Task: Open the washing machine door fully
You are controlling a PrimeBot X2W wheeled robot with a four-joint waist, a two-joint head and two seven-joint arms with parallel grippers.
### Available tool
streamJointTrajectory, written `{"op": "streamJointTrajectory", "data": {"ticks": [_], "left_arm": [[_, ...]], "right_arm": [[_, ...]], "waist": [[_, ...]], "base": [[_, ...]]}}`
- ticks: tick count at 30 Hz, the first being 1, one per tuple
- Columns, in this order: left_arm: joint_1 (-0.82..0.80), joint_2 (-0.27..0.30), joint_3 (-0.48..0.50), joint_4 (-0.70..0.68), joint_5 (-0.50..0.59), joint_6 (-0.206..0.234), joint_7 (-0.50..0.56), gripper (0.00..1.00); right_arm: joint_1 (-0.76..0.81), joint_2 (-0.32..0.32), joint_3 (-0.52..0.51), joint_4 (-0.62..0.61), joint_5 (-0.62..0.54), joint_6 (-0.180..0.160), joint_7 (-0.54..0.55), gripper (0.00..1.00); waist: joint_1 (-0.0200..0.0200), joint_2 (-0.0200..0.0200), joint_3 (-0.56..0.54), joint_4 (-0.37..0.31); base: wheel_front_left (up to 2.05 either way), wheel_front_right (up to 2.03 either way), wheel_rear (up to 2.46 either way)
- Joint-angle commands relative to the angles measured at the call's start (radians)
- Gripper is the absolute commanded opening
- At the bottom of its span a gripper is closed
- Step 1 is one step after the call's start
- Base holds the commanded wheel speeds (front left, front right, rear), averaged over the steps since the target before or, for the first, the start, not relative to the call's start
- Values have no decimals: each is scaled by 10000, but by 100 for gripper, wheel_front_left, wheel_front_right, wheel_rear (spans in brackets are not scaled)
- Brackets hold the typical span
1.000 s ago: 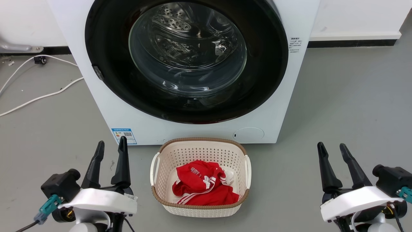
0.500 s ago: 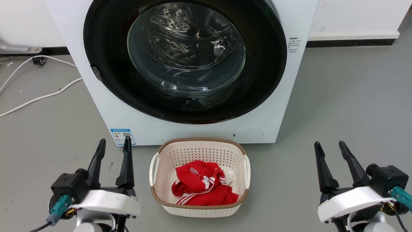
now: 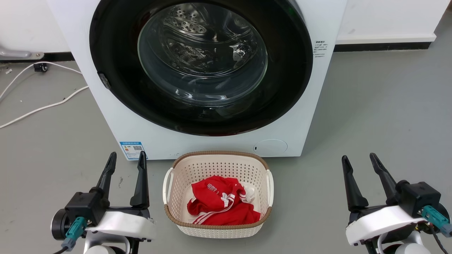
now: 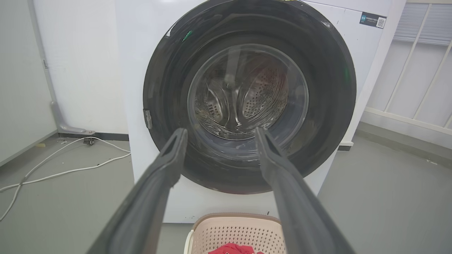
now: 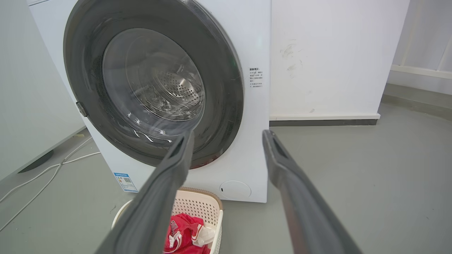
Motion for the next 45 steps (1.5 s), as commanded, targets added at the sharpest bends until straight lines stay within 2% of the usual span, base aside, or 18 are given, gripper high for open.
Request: {"op": "streamJointTrajectory", "data": {"ticks": [1,21,33,34,35,36,41,45], "left_arm": [[67,-7,0,-99,240,46,-83,100],[300,-122,32,-253,1540,220,-441,100],[359,-174,86,-243,1444,240,-432,100],[365,-176,83,-242,1448,239,-424,100],[369,-181,85,-243,1446,238,-424,100],[371,-183,89,-244,1443,238,-424,100],[382,-200,88,-260,1423,233,-424,100],[390,-209,76,-256,1427,224,-424,100]], "right_arm": [[-12,27,22,-42,-212,-3,-78,100],[-9,45,68,103,-1074,-3,-343,100],[-63,44,46,238,-806,-3,-331,100],[-67,44,49,263,-760,-3,-305,77],[-78,44,59,277,-716,-3,-296,22],[-88,44,64,291,-695,-3,-288,0],[-105,45,17,337,-387,-3,-362,0],[-145,41,-44,533,1793,-3,-635,0]], "waist": [[0,0,1,-3],[0,0,14,-68],[0,0,43,-63],[0,0,47,-62],[0,0,51,-61],[0,0,55,-60],[0,0,71,-52],[0,0,71,-33]], "base": [[0,0,0],[0,0,0],[0,0,0],[0,0,0],[0,0,0],[0,0,0],[0,0,0],[0,0,0]]}}
